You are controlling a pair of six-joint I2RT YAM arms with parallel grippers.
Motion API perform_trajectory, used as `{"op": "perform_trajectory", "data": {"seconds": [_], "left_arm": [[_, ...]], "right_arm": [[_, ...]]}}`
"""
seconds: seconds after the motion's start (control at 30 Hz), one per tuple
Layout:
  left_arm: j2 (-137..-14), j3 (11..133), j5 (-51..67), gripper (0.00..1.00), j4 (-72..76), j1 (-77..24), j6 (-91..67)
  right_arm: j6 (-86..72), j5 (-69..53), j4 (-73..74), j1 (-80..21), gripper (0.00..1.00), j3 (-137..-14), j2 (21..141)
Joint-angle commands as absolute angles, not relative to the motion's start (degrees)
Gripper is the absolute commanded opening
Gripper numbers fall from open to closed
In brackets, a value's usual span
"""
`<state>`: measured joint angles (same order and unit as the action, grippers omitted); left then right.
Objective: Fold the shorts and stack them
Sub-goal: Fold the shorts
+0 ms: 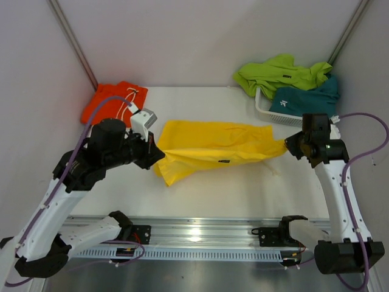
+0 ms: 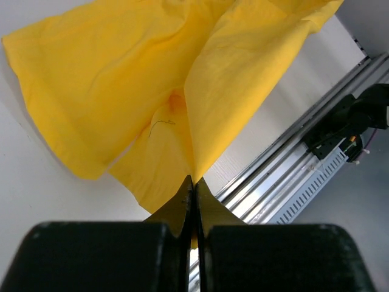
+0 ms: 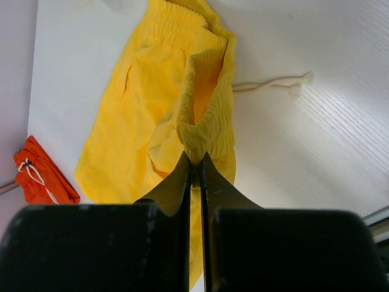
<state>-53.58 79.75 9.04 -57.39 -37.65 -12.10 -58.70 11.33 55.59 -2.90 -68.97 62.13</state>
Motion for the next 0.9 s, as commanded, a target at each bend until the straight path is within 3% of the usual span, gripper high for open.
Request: {"op": "perform_trajectory", "data": {"seconds": [0.0, 0.37, 0.87], "left_arm": [[-50.6, 81.0, 12.7, 0.00, -59.1, -38.0, -13.3], [-51.4, 84.1, 13.5, 0.00, -59.9, -38.8, -12.9], [-69.0, 88.5, 5.3, 0.00, -54.2, -32.8, -6.9]], "right_arm": [[-60.2, 13.5, 60.6, -3.0, 0.00, -68.2, 55.3], [-60.4, 15.0, 64.9, -3.0, 0.00, -68.4, 51.8], [-61.1, 15.8, 59.5, -0.5, 0.00, -70.8, 64.7]]}}
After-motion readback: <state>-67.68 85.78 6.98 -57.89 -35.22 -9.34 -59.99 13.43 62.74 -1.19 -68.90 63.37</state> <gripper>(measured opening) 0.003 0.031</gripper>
